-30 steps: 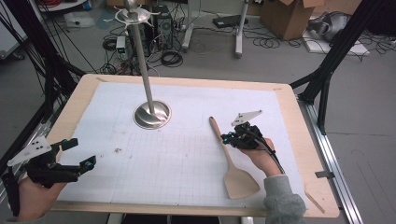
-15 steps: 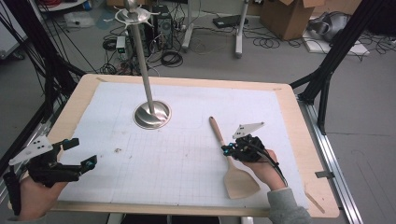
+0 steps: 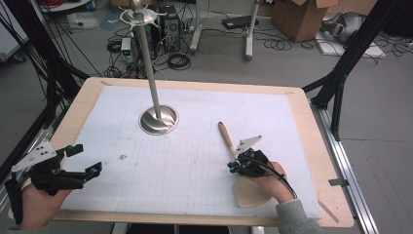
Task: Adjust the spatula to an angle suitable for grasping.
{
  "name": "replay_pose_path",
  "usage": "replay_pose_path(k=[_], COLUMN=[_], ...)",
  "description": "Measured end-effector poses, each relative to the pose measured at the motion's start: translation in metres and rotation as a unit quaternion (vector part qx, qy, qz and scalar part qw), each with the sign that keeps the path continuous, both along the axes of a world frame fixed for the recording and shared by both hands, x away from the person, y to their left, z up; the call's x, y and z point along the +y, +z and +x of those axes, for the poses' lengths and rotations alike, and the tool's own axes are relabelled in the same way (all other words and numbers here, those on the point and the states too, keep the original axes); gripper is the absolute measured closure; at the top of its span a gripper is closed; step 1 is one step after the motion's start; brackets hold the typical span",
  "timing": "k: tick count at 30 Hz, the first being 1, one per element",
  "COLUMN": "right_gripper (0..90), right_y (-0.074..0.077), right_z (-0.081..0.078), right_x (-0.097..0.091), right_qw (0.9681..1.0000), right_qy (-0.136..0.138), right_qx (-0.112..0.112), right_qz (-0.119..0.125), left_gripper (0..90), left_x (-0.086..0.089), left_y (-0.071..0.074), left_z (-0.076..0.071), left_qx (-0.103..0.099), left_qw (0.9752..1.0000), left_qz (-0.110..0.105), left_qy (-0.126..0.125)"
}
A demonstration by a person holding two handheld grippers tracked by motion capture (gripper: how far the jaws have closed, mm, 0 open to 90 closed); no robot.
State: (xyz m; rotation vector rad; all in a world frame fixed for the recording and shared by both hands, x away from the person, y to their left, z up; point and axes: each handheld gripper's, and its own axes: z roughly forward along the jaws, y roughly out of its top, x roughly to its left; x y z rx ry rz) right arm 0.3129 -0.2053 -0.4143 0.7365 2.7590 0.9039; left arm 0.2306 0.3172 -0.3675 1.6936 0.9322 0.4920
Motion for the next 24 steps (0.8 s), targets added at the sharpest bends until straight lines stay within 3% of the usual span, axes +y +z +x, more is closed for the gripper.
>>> replay_pose_path(k=[10,24], right_gripper=[90.0,90.0], right_y=[-0.0107,-0.0100], right_z=[-0.0031,-0.0092], right_x=[-0.0024,-0.0055], right_qw=[0.9998,0.9994], right_qy=[0.002,0.011], right_qx=[0.009,0.011], right_qz=[-0.019,-0.030], left_gripper=[1.7,1.7], left_x=[0.0004,-0.0013], left_y=[0.0001,-0.0016], left_z=[0.0001,0.0013], left_qx=[0.001,0.005], left_qw=[1.0000,1.0000], left_qz=[0.001,0.000], left_qy=[0.000,-0.002])
